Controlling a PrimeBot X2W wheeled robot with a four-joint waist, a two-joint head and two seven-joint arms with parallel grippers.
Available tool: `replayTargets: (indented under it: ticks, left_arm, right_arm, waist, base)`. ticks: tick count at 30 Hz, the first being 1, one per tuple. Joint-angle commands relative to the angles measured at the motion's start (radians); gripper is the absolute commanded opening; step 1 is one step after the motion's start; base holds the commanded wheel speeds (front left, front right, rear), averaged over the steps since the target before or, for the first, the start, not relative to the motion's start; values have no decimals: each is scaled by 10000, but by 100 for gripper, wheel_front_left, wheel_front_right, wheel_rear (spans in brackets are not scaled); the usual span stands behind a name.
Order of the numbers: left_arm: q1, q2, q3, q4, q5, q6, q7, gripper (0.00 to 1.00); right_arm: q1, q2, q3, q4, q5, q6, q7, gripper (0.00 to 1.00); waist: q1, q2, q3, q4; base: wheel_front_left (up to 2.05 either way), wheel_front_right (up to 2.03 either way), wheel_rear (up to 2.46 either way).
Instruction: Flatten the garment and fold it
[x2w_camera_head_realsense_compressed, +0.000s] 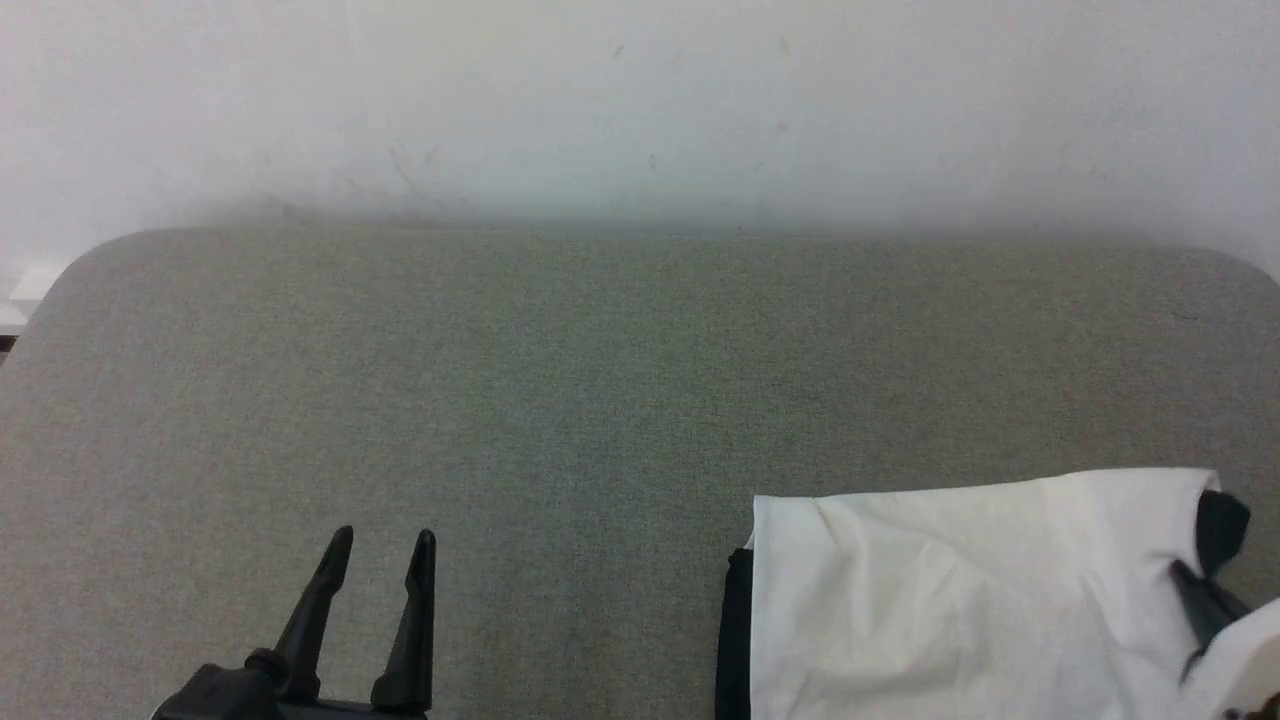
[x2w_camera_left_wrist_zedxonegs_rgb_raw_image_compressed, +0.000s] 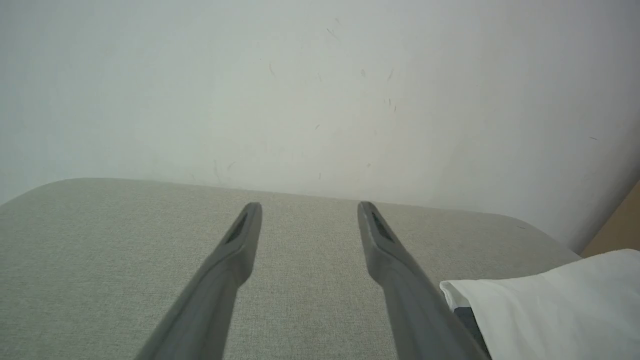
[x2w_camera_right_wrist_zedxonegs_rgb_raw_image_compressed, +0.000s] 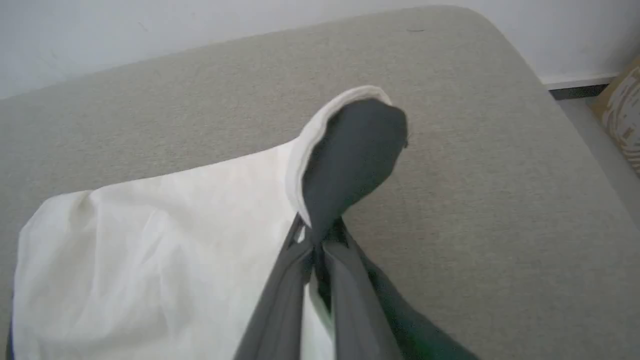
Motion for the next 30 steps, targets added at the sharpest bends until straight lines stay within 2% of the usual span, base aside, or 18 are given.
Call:
replayTargets:
  ticks: [1,7,12,19,30]
  left_arm:
    - [104,40,10,-21,49,66,-47,100]
    - [171,-46,34,-80,29,129,-47,100]
    - [69,-107,-3,-54,12,70,-47,100]
    - [-101,-213,-70,74,-35,-65,-47,100]
    - [-325,-428,-138,338,-20,-210,-47,100]
  right_arm:
    - [104,96,204,-228,118,-7,64,0]
    - [319,552,2650,-1841,821,-7,906,0]
    - [-182,774,4286,-2022,1050,-7,1131,0]
    - [-1196,1115,5659,-890,841,-7,984,0]
    - [-2204,1509,6200,2439,-590,-7,895,0]
  waist:
    - [1,-1,-23,0]
    - [1,-1,-24,-10]
    - [1,-1,71,103]
    - [1,-1,286,511]
    - [1,-1,421,1095]
  base:
    - [0,0,0]
    - [0,0,0]
    - [0,0,0]
    - [0,0,0]
    - [0,0,0]
